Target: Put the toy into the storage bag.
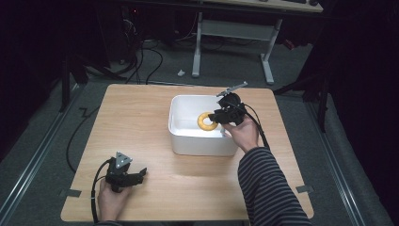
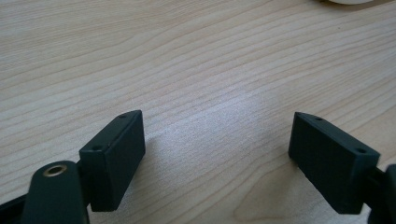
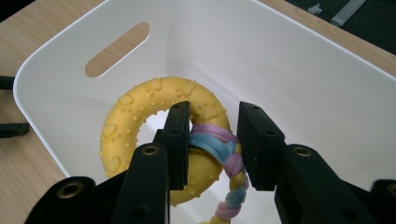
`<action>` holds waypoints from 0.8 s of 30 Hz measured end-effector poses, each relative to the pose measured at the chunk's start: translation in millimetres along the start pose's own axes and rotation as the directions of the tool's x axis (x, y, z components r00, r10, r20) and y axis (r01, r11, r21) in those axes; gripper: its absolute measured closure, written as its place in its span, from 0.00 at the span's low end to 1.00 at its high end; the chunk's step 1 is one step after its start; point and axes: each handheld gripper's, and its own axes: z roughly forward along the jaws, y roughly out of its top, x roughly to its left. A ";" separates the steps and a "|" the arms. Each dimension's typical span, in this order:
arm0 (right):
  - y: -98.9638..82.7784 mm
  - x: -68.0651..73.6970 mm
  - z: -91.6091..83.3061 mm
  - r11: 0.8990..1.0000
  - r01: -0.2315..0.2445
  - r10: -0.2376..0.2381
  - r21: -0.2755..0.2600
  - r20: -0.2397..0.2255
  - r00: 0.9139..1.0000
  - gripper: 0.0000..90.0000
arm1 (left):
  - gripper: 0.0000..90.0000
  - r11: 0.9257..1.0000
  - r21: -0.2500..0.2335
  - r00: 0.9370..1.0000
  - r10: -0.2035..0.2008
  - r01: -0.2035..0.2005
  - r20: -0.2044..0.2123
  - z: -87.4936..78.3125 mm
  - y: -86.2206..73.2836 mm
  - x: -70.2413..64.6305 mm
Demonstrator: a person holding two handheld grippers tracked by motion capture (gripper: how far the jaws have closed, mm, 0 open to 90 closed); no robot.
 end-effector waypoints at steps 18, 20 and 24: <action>-9.3 9.4 12.8 0.999 0.021 -0.019 0.044 -0.044 0.999 0.73 | 0.21 1.000 0.000 1.000 0.000 0.000 0.000 0.0 0.0 0.0; -10.0 9.9 13.7 0.999 0.025 -0.024 0.043 -0.042 0.999 0.73 | 0.21 1.000 0.000 1.000 0.000 0.000 0.000 0.0 0.0 0.0; -11.8 8.7 13.6 0.999 0.020 -0.018 0.043 -0.046 0.999 0.72 | 0.21 1.000 0.000 1.000 0.000 0.000 0.000 0.0 0.0 0.0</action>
